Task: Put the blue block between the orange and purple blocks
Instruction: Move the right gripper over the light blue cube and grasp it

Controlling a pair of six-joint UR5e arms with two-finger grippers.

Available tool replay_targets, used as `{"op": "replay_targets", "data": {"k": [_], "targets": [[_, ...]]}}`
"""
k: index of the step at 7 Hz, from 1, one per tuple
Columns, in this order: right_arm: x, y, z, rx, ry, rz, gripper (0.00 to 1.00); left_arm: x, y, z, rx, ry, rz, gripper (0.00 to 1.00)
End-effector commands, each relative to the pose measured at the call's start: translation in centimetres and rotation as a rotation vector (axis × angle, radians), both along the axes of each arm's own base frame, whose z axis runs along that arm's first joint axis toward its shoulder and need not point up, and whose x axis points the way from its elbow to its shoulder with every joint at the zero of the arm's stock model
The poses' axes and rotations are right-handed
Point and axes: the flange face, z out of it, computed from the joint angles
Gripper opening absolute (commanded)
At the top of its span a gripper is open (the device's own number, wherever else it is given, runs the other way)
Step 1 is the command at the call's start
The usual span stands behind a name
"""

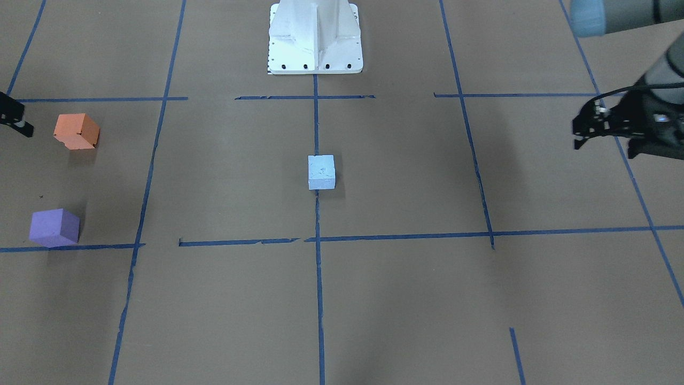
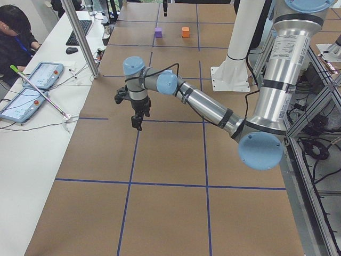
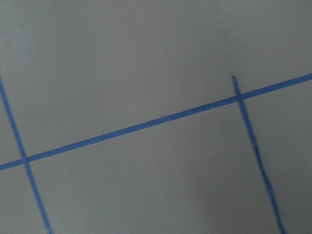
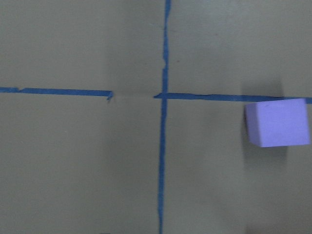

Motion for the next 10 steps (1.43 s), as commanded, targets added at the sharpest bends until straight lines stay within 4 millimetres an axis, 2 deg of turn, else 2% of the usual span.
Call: {"op": "replay_targets", "data": {"k": [1, 2, 3, 4, 5, 6, 7, 10], "targets": [[-13.4, 3.1, -8.5, -0.022, -0.004, 0.045, 1.0, -7.6, 4.2, 8.4, -0.068, -0.011, -0.026, 1.0], [-18.8, 4.7, -12.0, -0.021, -0.011, 0.066, 1.0, -8.2, 5.3, 9.3, -0.071, 0.048, -0.038, 1.0], [-24.3, 5.6, -14.6, -0.017, -0.001, 0.085, 1.0, -7.9, 6.1, 9.6, -0.088, 0.093, -0.038, 1.0], [-29.4, 5.1, -17.1, 0.003, 0.023, 0.104, 1.0, -7.9, 6.1, 9.4, -0.086, 0.094, -0.039, 1.0], [-33.1, 5.1, -19.0, 0.007, 0.037, 0.109, 1.0, -7.9, 6.0, 9.1, -0.085, 0.094, -0.044, 1.0], [-36.1, 5.2, -20.4, 0.013, 0.054, 0.099, 1.0, -7.9, 6.1, 9.1, -0.085, 0.096, -0.044, 1.0], [-38.6, 4.8, -20.8, -0.002, 0.079, 0.093, 1.0, -7.9, 6.1, 9.0, -0.082, 0.096, -0.044, 1.0], [-43.0, 4.3, -18.4, 0.004, 0.097, 0.068, 1.0, -7.9, 6.2, 9.1, -0.086, 0.096, -0.045, 1.0]]}}
